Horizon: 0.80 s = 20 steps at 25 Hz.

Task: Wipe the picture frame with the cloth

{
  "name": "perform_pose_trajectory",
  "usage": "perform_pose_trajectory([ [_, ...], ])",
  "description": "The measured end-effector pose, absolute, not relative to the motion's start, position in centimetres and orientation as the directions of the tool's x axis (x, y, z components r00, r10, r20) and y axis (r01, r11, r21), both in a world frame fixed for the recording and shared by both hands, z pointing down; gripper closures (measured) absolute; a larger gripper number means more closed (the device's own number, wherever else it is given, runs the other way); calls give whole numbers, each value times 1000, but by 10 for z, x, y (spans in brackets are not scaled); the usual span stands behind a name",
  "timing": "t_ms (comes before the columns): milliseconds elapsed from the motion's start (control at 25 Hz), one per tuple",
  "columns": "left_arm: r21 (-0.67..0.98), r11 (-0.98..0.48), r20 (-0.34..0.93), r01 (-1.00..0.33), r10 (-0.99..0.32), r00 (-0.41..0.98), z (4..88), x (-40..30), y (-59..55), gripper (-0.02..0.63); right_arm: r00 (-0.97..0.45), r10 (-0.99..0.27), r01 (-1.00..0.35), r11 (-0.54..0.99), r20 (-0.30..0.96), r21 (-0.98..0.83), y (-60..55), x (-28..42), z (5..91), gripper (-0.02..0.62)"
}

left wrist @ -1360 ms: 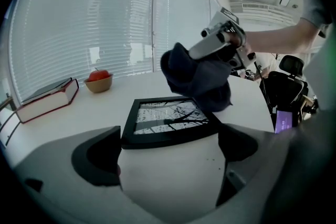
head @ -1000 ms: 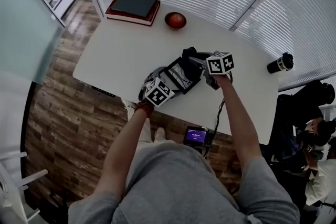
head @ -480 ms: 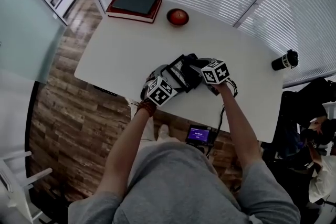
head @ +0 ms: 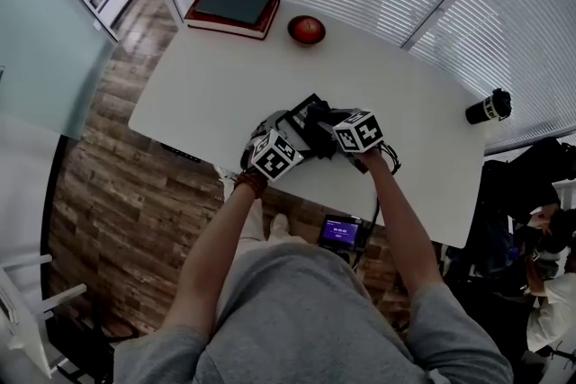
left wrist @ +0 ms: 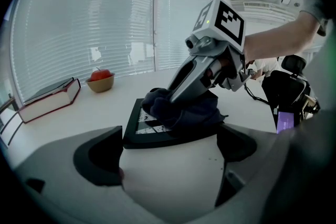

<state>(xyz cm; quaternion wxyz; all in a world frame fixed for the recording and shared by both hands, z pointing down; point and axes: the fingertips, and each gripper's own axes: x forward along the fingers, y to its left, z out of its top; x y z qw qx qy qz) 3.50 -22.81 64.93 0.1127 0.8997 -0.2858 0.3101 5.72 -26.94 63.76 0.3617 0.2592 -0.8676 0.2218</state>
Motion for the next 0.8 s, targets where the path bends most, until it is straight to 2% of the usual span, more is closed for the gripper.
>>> perform_pose_trajectory([
  [280,28,-810,623,-586,-444,644,650,31,-227,57,-646,-209,-611,718,734,-333,-252,32,635,485],
  [600,28,-811,624,-585,-443,644,651,34,-227,55,-637,-219,-534,817,739,-218,-236,20,629,486],
  [800,25,-810,623,-586,-446,643,650,34,-227,55,-658,-138,-430,876,740,-218,-220,6,624,486],
])
